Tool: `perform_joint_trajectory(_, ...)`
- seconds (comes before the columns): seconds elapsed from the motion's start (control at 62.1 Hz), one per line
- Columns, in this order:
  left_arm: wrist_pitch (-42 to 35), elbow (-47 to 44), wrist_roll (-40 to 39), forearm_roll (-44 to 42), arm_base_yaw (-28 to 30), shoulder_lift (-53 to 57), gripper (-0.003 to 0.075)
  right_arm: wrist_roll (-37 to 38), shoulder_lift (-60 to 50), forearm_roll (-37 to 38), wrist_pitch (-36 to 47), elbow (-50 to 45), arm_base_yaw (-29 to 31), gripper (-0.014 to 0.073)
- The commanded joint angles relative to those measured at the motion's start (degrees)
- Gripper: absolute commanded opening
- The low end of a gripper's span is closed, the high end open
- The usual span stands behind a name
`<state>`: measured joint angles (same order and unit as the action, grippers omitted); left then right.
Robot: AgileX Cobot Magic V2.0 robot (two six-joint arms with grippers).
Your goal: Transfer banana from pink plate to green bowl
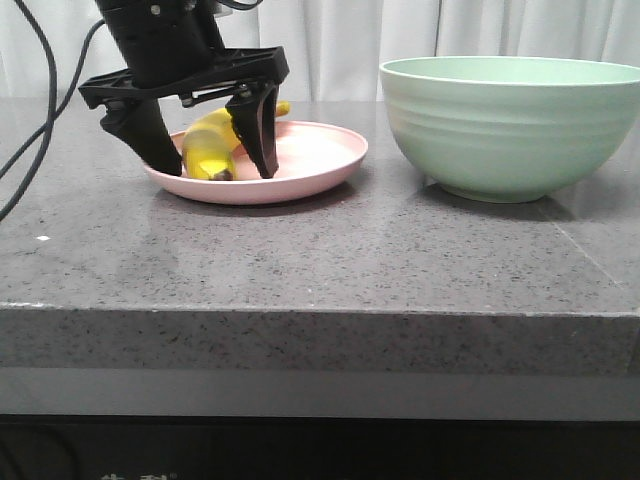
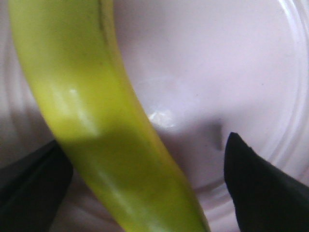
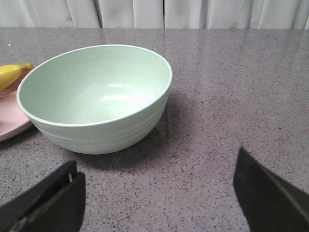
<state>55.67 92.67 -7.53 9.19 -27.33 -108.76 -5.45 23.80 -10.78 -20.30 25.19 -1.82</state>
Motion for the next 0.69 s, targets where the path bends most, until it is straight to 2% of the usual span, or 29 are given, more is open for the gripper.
perform_joint_trajectory(0.0, -1.67, 1.75, -0.65, 0.2, -0.36, 2.35, 0.0554, -0.56, 0.95, -0.41, 4.65, 2.02, 0.25, 0.0633)
perform_joint_trajectory(0.226, -3.56, 1.75, -0.8, -1.51, -0.36, 2.35, 0.0327, -0.56, 0.95, -0.41, 4.69, 2.02, 0.25, 0.0633)
perform_joint_trajectory(0.564, -10.01, 2.4, -0.93, -1.56, -0.24, 3.15, 0.0087, -0.56, 0.95, -0.41, 4.69, 2.02, 0.19, 0.0633)
perform_joint_trajectory(0.677, -10.45, 2.91, -0.93, -1.86, -0.24, 5.56, 0.0045, -0.56, 0.95, -1.42, 3.85, 2.02, 0.2, 0.0633)
